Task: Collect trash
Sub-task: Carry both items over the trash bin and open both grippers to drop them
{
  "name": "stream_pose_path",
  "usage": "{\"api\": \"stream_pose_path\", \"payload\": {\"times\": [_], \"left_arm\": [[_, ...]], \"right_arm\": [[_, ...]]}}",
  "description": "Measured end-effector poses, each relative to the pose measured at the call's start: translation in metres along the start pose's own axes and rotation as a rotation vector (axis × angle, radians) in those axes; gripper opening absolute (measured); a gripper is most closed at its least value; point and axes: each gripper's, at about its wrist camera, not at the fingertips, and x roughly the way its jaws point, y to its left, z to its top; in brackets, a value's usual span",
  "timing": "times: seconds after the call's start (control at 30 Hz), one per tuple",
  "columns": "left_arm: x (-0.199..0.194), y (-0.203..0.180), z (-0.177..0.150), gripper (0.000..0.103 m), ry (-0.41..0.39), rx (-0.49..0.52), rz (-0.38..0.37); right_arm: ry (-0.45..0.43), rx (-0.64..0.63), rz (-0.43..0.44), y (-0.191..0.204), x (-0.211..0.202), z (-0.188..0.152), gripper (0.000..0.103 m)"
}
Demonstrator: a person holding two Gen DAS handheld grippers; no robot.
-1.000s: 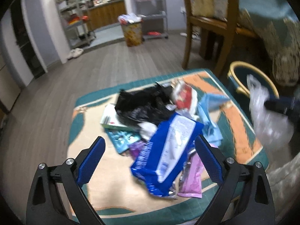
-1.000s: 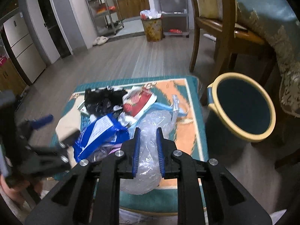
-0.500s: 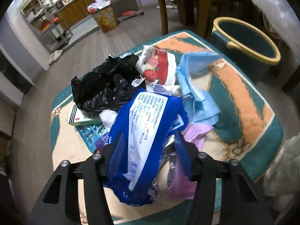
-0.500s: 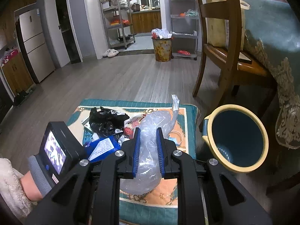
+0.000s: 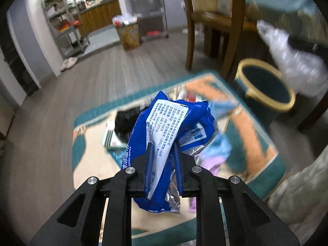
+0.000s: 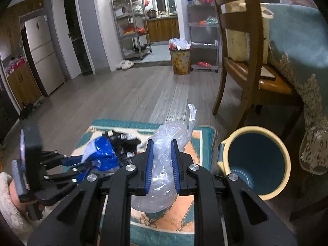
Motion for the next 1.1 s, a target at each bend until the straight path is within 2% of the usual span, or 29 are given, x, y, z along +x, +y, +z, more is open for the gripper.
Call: {"api": "stream_pose_path", "payload": {"times": [0.1,0.23,0.43,0.53,0.73,0.87,1.0,1.1], "left_arm": [[-0.015,-0.001,0.017,0.021,-0.062,-0.015,-0.012],[-0.031,-0.017,0.049,0.021,-0.147,0.038,-0.029],[-0.022,-0.052,0.096,0.021,-0.210,0.068,-0.105],[-0.008,-0.073,0.119,0.021,-0.226,0.079,-0.153],[0.046,-0.127,0.155,0.021,-0.175,0.105,-0.279],[0.093,-0.168,0.157,0.021,-0.099,0.131,-0.340],[0.136,-0.199,0.159,0.021,-0.015,0.093,-0.427],[0.154,-0.219,0.162,0.021,0.001,0.100,-0.455]], "right_arm": [[-0.018,0.008,-0.005,-0.012,-0.004,0.014,0.016],[-0.060,0.004,-0.056,-0.034,-0.006,0.030,0.016],[-0.079,0.055,-0.167,-0.093,0.006,0.046,0.016],[-0.088,0.121,-0.187,-0.127,0.009,0.042,0.016],[-0.003,0.246,-0.214,-0.201,0.035,0.022,0.016],[0.052,0.264,-0.265,-0.239,0.051,0.011,0.016],[0.128,0.368,-0.275,-0.279,0.068,-0.008,0.016],[0.189,0.373,-0.299,-0.293,0.082,-0.020,0.016]]}}
